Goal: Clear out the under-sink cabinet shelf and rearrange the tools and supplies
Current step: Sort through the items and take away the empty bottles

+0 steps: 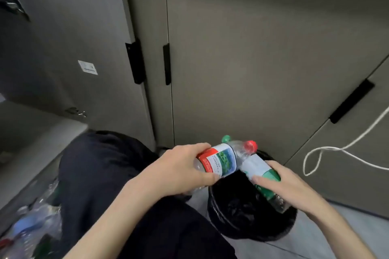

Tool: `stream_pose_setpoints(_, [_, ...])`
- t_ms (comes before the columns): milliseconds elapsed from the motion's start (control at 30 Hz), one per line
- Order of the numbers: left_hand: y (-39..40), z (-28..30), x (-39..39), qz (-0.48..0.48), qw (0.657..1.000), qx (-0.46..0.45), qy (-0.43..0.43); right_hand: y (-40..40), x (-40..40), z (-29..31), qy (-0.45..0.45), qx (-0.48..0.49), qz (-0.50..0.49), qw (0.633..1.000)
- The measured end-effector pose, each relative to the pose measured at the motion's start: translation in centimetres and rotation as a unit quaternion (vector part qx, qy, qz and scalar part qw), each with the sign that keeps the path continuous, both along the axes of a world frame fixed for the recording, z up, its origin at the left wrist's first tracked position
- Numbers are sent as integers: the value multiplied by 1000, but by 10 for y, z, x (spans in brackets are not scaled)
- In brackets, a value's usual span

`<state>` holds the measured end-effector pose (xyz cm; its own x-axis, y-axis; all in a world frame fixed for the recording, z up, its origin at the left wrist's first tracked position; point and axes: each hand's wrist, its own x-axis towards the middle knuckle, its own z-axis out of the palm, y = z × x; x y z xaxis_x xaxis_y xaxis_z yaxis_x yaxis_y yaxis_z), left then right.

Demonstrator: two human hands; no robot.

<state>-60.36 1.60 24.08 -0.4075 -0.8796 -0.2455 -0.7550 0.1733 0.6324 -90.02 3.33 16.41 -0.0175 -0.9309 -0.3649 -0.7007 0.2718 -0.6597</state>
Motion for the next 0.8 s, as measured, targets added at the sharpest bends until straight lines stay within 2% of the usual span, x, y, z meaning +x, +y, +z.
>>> stream_pose_setpoints(100, [-9,-31,-35,-17,998,33,-55,12,-27,-25,125,31,-16,991])
stream_pose_setpoints(233, [-29,-76,-80,-13,990,41,-133,12,-37,-52,232,76,-8,970])
stream_pose_setpoints(333, [-45,-111,-109,2,988,71,-136,-1,-28,-76,284,85,-14,955])
stream_pose_setpoints(433, [-51,-143,-123,54,988,113,-95,-17,-15,-104,273,86,-17,958])
stream_pose_setpoints(567, [-51,-165,-124,42,989,112,-91,-27,-3,-124,163,100,-9,981])
stream_pose_setpoints(667, [-54,-155,-113,47,993,51,-91,-32,3,-117,141,48,-2,989])
stream_pose_setpoints(800, [-62,-105,-76,75,981,-97,-150,-56,26,-76,118,-48,11,992])
